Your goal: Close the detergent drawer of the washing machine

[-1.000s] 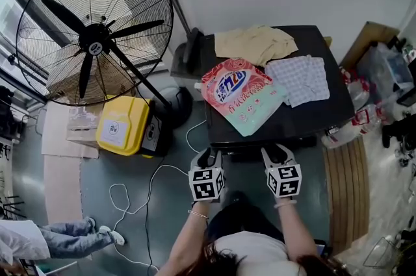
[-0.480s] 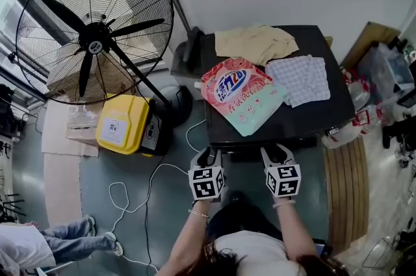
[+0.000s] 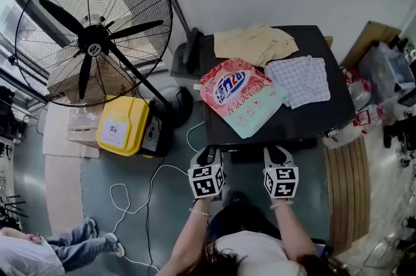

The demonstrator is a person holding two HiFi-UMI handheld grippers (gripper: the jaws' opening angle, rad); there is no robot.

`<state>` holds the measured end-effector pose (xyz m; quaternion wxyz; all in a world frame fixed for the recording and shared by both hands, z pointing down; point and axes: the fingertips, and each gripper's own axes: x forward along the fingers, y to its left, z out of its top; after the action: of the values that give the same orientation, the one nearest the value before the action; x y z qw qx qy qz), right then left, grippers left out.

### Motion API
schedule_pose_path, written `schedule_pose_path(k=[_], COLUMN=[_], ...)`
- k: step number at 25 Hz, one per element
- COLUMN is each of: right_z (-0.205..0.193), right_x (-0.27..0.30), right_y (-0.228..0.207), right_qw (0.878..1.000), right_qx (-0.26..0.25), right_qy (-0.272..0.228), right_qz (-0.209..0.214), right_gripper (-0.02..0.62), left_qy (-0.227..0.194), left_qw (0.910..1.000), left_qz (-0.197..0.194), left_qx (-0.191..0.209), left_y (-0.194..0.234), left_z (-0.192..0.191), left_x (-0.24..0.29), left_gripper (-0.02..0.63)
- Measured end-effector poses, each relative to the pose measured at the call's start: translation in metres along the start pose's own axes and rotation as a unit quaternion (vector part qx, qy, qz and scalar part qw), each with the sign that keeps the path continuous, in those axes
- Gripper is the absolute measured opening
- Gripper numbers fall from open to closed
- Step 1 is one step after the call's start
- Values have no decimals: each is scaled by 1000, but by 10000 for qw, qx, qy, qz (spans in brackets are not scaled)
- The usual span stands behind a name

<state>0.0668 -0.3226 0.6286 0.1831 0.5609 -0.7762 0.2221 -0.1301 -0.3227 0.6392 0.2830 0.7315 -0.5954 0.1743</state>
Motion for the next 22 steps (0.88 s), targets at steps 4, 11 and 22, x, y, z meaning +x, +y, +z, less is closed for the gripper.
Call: schedule_pose_path(k=[4,11,22], right_z=[0,0,-1], right_x=[0,2,0], right_y=[-1,-1,0], right_qw=[10000,9999,9995], right_qx=[61,99,125], right_qy=[-68,-60,-17], right_qz=[-13,78,274], right_gripper=[90,83,83], left_qy=[-23,-40,-22], left_qw=[10000,10000,10000], left_qz=[3,4,-11], left_qx=[-7,13,27], left_y=[0,1,-1], left_z=[0,0,0], left_x=[0,1,-4], left_gripper=[130,129,120])
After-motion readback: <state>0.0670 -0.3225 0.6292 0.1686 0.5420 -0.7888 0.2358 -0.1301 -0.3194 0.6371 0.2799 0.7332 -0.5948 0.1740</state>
